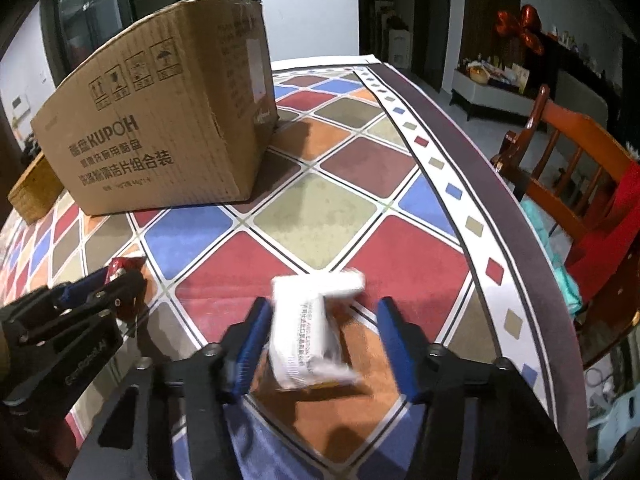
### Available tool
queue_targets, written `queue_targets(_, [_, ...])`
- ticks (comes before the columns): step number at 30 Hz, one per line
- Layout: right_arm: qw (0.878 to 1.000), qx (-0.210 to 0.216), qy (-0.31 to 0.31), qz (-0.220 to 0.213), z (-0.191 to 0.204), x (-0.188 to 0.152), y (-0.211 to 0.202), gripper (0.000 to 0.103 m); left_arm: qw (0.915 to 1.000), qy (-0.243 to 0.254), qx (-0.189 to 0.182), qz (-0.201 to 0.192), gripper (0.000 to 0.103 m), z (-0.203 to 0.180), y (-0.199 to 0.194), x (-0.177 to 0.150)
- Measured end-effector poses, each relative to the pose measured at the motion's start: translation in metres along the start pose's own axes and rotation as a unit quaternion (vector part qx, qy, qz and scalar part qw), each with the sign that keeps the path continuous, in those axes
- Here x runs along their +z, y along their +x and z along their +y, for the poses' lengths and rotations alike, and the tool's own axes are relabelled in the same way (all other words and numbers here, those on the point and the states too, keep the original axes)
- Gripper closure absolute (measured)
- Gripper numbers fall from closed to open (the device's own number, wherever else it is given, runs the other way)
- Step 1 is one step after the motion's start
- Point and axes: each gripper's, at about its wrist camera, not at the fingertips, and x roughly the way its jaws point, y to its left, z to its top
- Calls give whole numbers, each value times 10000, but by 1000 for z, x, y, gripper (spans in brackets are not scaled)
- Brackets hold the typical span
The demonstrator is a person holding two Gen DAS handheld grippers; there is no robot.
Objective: Organize snacks
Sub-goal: 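Close the left tool on the red bar while the right tool grasps the white packet, then carry the red bar and white packet toward the cardboard box with both tools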
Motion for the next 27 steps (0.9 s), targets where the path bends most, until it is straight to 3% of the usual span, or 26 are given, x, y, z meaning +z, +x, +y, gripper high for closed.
queue_targets(27, [9986,181,-93,-496,29,30,-40,65,9991,-185,65,-386,81,28,-51,14])
